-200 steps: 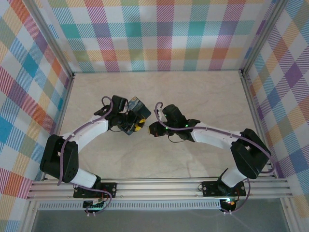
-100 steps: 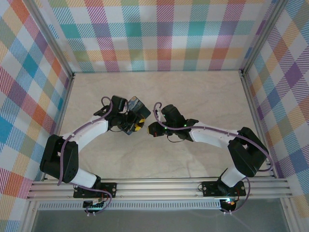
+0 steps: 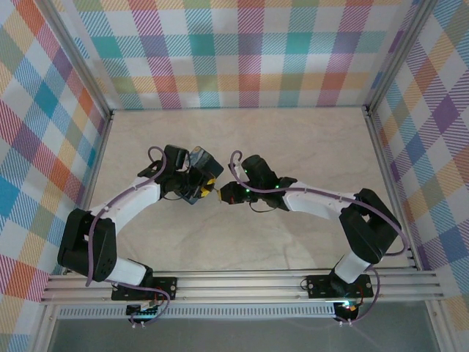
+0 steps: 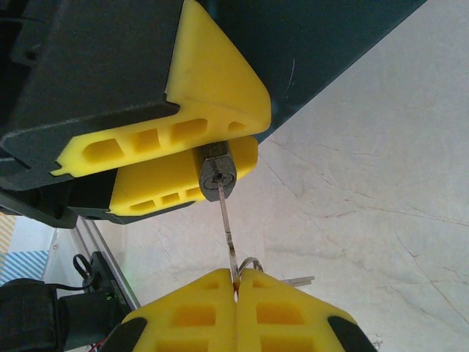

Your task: Unlock a padlock with a key

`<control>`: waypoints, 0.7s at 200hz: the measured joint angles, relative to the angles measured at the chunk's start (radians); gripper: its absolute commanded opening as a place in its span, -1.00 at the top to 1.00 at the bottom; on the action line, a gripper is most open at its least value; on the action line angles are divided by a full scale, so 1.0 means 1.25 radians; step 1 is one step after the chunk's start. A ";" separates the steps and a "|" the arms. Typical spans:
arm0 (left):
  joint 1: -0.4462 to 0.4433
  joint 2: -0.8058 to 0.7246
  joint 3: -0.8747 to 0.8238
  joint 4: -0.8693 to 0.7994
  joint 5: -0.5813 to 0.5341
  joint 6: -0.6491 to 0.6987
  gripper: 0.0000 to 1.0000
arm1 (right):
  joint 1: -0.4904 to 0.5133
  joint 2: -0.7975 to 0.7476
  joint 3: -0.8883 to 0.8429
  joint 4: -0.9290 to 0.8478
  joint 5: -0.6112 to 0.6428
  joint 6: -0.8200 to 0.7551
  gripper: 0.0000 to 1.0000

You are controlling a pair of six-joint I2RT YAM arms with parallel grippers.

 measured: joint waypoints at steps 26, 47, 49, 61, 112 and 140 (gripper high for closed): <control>0.000 0.000 0.000 -0.003 -0.003 0.006 0.58 | -0.001 0.001 0.002 0.005 -0.009 0.010 1.00; 0.000 0.000 0.003 -0.018 -0.017 0.024 0.58 | -0.001 0.009 0.014 0.003 -0.027 0.028 1.00; 0.000 0.000 0.005 -0.022 -0.020 0.025 0.58 | -0.001 0.011 0.016 0.002 -0.028 0.029 1.00; 0.001 0.000 0.008 -0.030 -0.032 0.031 0.58 | -0.001 0.021 0.028 0.000 -0.040 0.044 1.00; 0.001 0.000 0.009 -0.026 -0.041 0.021 0.59 | -0.001 0.032 0.046 -0.011 -0.045 0.082 1.00; 0.003 0.000 0.009 -0.011 -0.041 0.002 0.60 | -0.001 0.038 0.034 0.024 -0.046 0.113 1.00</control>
